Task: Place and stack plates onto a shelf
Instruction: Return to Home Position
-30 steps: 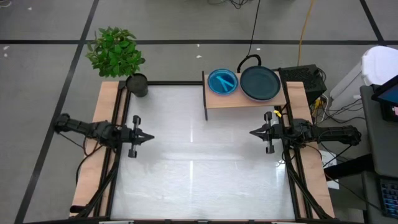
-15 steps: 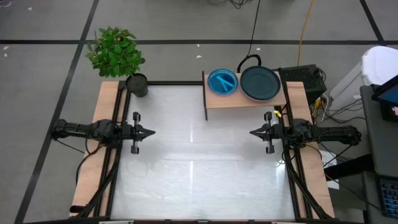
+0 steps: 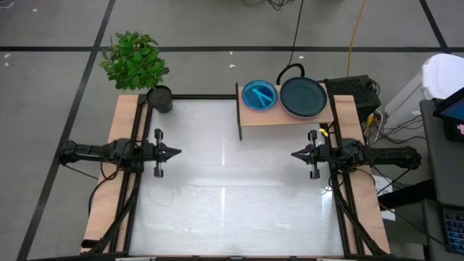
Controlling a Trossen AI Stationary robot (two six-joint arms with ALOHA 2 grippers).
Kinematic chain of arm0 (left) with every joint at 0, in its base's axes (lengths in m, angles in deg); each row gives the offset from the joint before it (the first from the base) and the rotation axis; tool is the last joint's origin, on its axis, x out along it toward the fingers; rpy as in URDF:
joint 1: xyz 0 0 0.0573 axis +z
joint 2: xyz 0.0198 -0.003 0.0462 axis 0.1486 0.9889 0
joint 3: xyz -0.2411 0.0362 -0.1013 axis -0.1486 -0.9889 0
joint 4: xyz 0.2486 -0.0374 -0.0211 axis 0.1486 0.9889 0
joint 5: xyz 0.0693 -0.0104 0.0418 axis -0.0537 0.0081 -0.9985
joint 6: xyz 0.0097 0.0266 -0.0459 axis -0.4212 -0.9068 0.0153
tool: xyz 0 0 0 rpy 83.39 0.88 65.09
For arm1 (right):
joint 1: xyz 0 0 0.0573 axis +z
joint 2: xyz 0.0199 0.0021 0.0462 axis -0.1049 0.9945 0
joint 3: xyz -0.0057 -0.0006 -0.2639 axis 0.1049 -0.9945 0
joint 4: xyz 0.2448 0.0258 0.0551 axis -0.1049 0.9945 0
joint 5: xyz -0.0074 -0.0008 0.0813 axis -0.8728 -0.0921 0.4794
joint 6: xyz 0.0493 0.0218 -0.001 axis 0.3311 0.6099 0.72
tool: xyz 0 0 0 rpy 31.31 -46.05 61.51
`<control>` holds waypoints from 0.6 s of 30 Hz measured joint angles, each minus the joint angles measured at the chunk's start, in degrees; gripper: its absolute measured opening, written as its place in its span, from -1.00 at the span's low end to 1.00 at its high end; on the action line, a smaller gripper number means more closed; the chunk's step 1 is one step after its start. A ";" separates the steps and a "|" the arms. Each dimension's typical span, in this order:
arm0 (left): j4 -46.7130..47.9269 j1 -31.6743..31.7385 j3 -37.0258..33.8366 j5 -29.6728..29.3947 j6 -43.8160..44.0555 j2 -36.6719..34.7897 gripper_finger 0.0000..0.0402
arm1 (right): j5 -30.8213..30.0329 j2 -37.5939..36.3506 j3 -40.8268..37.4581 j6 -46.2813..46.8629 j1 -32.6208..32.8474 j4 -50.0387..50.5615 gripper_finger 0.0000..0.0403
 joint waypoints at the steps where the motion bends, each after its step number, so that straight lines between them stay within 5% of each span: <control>1: -0.11 0.00 0.00 -0.04 0.00 0.00 -1.00 | 0.00 -0.02 0.01 -0.01 0.01 0.00 -1.00; 18: -2.17 0.00 -0.11 -0.40 0.11 0.00 -0.99 | 0.00 0.01 0.00 0.01 -0.01 0.00 -1.00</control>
